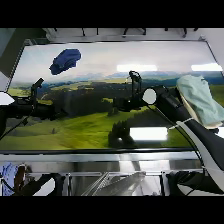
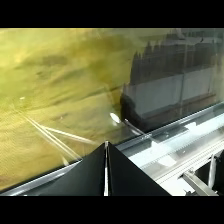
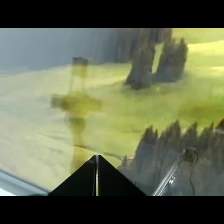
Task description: Fold the shirts.
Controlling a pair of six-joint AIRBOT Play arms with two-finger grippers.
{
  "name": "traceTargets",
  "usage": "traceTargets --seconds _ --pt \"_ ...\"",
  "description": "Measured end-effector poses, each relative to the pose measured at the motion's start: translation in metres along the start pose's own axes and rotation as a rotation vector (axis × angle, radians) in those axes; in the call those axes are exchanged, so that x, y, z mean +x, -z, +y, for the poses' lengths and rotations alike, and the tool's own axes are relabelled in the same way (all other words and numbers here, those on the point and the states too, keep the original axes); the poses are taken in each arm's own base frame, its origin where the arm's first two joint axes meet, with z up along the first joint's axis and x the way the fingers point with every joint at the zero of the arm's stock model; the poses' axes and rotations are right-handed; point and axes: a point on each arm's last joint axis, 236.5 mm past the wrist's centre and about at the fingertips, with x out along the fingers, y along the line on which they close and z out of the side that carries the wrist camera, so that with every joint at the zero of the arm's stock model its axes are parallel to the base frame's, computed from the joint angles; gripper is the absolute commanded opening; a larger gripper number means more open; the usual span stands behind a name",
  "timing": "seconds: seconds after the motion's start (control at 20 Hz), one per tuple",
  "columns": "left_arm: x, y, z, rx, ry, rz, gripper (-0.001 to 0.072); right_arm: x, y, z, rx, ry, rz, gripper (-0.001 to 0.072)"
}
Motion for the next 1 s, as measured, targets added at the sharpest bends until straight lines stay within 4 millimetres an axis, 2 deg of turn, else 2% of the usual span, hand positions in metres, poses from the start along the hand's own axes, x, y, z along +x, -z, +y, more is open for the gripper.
traceTargets --seconds 0.2,0.3,0.55,0.6,0.7,0.75,0.85,1.0 --pt "0.000 -0.001 0.001 0.000 -0.003 -0.004 0.0014 0.010 0.003 -0.006 0.008 0.014 0.021 0.0024" --pt "-0.003 -0.009 0.004 -0.002 -0.012 -0.035 0.0013 0.015 0.004 -0.009 0.013 0.021 0.031 0.0024" --pt "-0.030 -0.072 0.019 -0.013 -0.049 -0.177 0.0014 0.028 0.008 -0.017 0.022 0.038 0.056 0.0024" --pt "-0.036 -0.088 0.023 -0.012 -0.055 -0.199 0.0038 0.030 0.009 -0.018 0.025 0.041 0.062 0.0024" --pt "-0.046 -0.123 0.035 -0.016 -0.069 -0.255 0.0436 0.036 0.011 -0.022 0.029 0.049 0.074 0.0024" --pt "-0.050 -0.139 0.044 -0.022 -0.078 -0.286 0.0494 0.039 0.012 -0.023 0.032 0.053 0.079 0.0024" --pt "-0.056 -0.178 0.069 -0.042 -0.099 -0.363 0.0502 0.044 0.014 -0.027 0.037 0.061 0.091 0.0024" --pt "-0.053 -0.232 0.113 -0.069 -0.133 -0.458 0.0503 0.052 0.017 -0.032 0.044 0.072 0.108 0.0024"
